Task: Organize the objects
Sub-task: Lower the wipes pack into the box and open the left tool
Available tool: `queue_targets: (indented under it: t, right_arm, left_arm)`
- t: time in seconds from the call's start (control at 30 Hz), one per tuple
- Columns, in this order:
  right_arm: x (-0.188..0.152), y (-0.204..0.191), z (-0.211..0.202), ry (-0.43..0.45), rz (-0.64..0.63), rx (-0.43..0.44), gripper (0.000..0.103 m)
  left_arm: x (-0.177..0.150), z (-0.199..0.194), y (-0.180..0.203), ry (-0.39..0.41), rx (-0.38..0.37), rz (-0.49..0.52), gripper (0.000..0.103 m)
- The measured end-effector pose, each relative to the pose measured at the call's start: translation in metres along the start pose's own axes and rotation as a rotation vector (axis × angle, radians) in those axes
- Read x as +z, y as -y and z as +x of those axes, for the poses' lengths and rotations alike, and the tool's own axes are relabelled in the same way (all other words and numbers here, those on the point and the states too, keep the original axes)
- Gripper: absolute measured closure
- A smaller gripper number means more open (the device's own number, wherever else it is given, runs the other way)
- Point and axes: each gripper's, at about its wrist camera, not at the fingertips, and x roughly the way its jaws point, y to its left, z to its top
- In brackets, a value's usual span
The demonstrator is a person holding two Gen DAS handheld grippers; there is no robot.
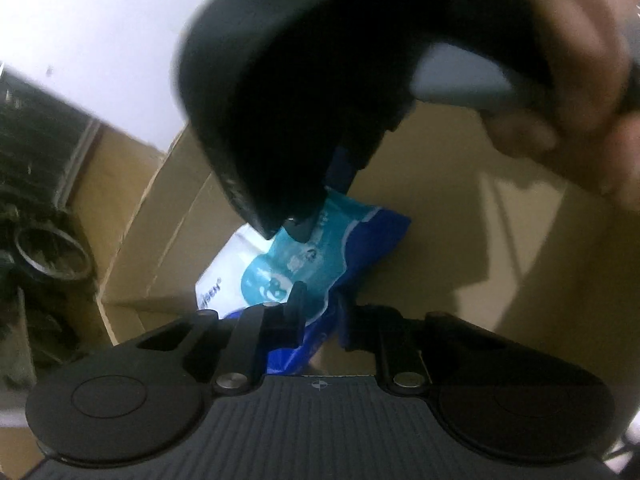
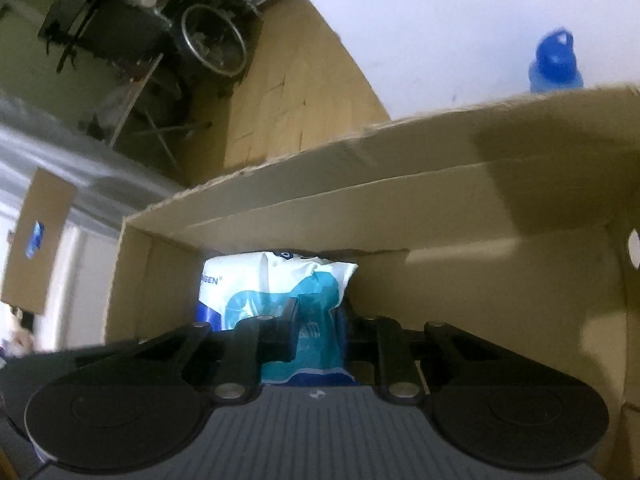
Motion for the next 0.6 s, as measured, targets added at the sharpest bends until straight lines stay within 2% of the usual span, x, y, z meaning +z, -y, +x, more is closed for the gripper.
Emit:
queue_targets:
  t: [0.1, 0.27, 0.4, 0.43, 0.47, 0.53, 0.6]
  right_arm:
    - [0.001, -0.003, 0.002, 0.009, -0.01, -0.002, 0.082]
    - [-0.001, 0.0, 0.002, 0.012, -0.001, 0.009, 0.082]
    - [-0.002, -0.007, -0.001, 0.021, -0.038, -0.022, 0.078]
    - [-0.004, -0.01, -0.003, 0.025, -0.057, -0.043, 0.073]
    - [-0.005, -0.012, -0.004, 0.023, -0.07, -0.062, 0.06]
    - [-0.006, -0.017, -0.01, 0.03, -0.093, -0.087, 0.045]
    - [-0.009, -0.023, -0.02, 0.042, -0.125, -0.097, 0.045]
  left_arm:
    - [-0.004, 0.0, -0.007, 0.011, -0.025, -0.069, 0.088]
    - [-0.006, -0.001, 0.005, 0.011, 0.01, 0.023, 0.088]
    - [-0.007, -0.009, 0.008, 0.021, 0.013, -0.029, 0.086]
    - [-0.01, -0.014, 0.009, 0.039, 0.011, -0.044, 0.086]
    - [-0.012, -0.021, 0.01, 0.057, 0.009, -0.053, 0.085]
    - [-0.015, -0.031, 0.016, 0.081, 0.028, -0.069, 0.084]
    - [-0.021, -0.05, 0.021, 0.115, 0.059, -0.09, 0.084]
